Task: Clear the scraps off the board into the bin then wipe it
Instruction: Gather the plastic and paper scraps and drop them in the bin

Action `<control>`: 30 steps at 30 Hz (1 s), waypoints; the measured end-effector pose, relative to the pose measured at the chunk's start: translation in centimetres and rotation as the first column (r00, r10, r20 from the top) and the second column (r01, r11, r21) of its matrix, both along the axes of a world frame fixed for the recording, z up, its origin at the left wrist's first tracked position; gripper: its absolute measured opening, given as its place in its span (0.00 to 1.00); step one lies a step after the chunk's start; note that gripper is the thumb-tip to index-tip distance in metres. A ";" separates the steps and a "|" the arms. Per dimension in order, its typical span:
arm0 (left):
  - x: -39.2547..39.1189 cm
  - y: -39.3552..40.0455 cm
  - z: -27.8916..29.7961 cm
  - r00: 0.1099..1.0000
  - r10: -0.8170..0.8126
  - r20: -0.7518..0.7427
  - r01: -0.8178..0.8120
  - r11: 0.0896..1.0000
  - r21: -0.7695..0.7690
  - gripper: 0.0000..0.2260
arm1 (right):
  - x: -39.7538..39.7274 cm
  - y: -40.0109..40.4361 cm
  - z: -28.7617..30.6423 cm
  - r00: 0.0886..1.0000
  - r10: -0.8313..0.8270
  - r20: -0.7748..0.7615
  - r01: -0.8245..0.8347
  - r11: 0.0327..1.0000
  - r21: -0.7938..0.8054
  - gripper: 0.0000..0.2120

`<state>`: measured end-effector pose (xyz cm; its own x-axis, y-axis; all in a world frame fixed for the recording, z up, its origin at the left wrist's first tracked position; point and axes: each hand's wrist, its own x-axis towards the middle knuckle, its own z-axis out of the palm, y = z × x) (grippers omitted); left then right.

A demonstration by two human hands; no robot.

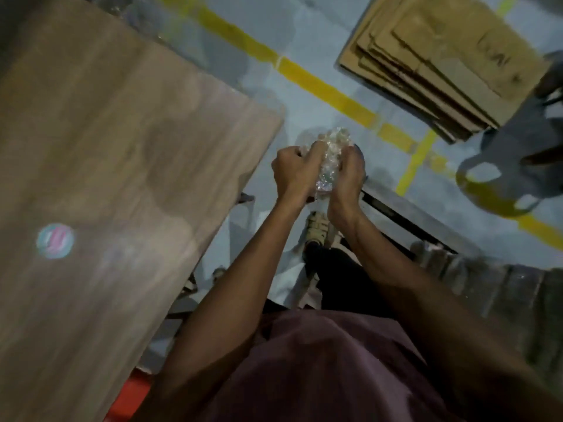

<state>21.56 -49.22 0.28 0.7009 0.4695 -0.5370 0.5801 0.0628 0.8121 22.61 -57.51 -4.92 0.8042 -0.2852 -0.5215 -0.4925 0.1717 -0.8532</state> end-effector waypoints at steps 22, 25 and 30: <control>22.1 -13.2 -49.5 0.839 -0.050 -0.542 -0.248 0.852 -0.462 0.38 | 20.0 -16.0 -46.2 0.957 0.113 -0.265 -0.174 0.960 -0.218 0.15; 22.1 -12.7 -51.2 0.868 -0.075 -0.491 -0.152 0.901 -0.406 0.19 | 20.3 -16.7 -47.1 0.964 0.073 -0.255 -0.135 0.962 -0.236 0.20; 21.5 -12.4 -50.9 0.939 -0.059 -0.340 -0.010 0.980 -0.198 0.21 | 19.7 -17.1 -46.7 0.962 0.093 -0.257 -0.173 0.936 -0.307 0.15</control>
